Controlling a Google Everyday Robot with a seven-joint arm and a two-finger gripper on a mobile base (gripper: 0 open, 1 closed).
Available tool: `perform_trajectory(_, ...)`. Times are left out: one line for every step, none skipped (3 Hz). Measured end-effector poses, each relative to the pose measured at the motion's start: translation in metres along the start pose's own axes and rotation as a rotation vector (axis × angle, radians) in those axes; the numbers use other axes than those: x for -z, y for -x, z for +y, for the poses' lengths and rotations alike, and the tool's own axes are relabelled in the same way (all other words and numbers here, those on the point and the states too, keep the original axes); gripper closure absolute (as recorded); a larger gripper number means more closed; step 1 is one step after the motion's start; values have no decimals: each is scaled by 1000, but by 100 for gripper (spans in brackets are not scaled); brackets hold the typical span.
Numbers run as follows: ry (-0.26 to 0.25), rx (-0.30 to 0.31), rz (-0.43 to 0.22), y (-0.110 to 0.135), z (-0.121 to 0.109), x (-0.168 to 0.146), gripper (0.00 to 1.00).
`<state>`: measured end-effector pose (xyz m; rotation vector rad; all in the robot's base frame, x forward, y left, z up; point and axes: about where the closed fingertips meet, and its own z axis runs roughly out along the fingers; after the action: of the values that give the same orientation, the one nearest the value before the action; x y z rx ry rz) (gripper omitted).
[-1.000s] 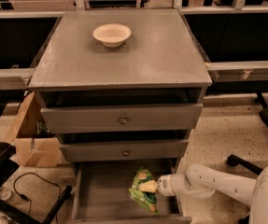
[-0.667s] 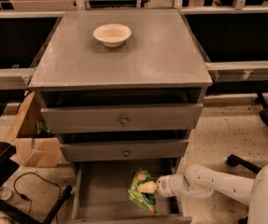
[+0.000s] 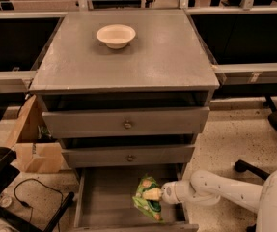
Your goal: Place green rice chip bag into bottom drawer
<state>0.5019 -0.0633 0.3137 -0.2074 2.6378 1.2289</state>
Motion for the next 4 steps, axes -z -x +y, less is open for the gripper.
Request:
perform_trajectory(0,0,0,0,0,0,11)
perform_trajectory(0,0,0,0,0,0,0)
perform_trajectory(0,0,0,0,0,0,0)
perform_trajectory(-20,55,5,-3,26,13,0)
